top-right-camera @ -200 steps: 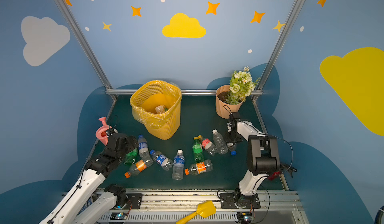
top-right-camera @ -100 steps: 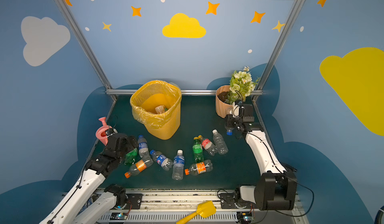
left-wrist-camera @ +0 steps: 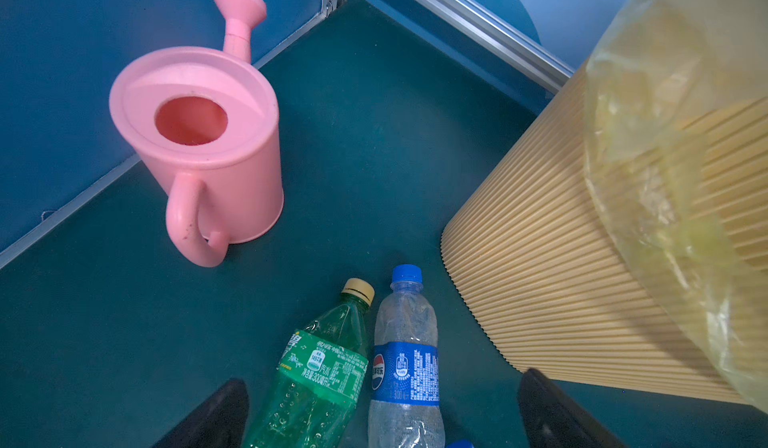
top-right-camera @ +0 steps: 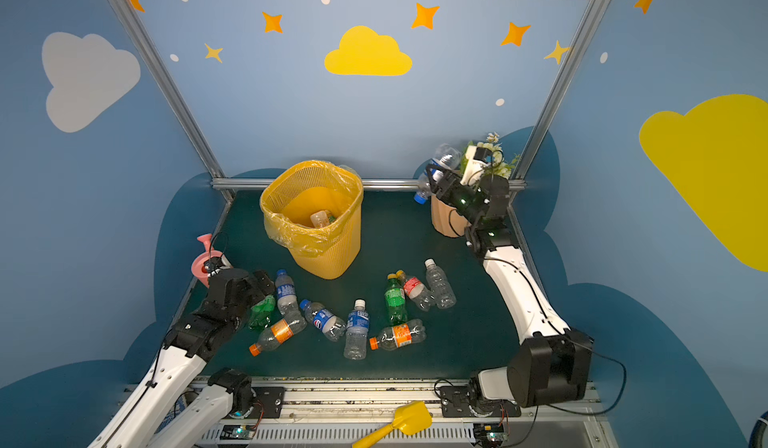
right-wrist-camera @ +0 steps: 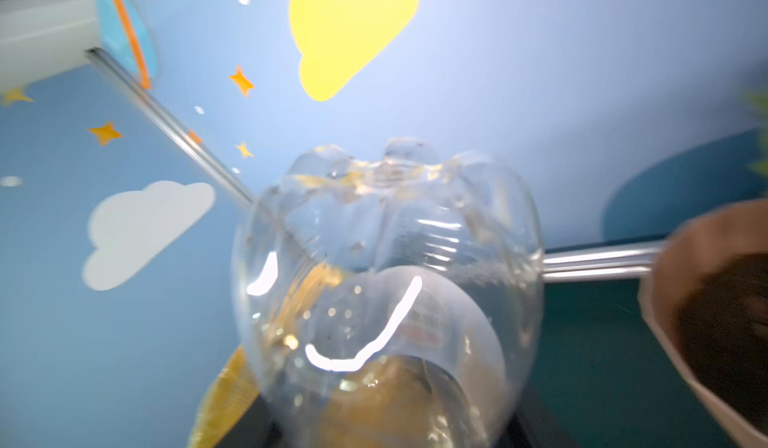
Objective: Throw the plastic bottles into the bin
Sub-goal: 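Lift the blue-labelled bottle with the right gripper toward the yellow bin, then open the right gripper over the bin to drop the bottle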
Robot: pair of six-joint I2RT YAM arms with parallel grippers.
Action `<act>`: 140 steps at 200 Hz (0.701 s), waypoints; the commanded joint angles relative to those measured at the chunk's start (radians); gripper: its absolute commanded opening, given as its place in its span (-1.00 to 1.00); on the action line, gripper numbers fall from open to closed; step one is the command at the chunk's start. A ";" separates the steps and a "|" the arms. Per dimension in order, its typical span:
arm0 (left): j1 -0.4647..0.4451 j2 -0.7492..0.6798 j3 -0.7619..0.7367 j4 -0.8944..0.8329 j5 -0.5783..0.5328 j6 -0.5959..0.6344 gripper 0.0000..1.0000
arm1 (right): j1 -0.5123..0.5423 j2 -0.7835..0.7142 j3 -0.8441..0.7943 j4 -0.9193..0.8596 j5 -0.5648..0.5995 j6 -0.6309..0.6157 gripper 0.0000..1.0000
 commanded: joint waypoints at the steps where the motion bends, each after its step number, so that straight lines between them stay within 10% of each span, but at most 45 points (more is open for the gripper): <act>1: -0.002 -0.020 -0.018 0.000 -0.016 -0.006 1.00 | 0.115 0.073 0.131 0.140 -0.023 0.067 0.09; 40: -0.002 -0.035 -0.017 -0.013 -0.022 -0.004 1.00 | 0.293 0.367 0.476 0.036 -0.149 0.097 0.27; 75: -0.002 -0.057 -0.002 -0.042 -0.035 -0.001 1.00 | 0.338 0.495 0.803 -0.417 -0.130 -0.153 0.79; 140: -0.006 -0.105 0.009 -0.098 -0.063 -0.031 1.00 | 0.235 0.172 0.515 -0.405 0.013 -0.298 0.91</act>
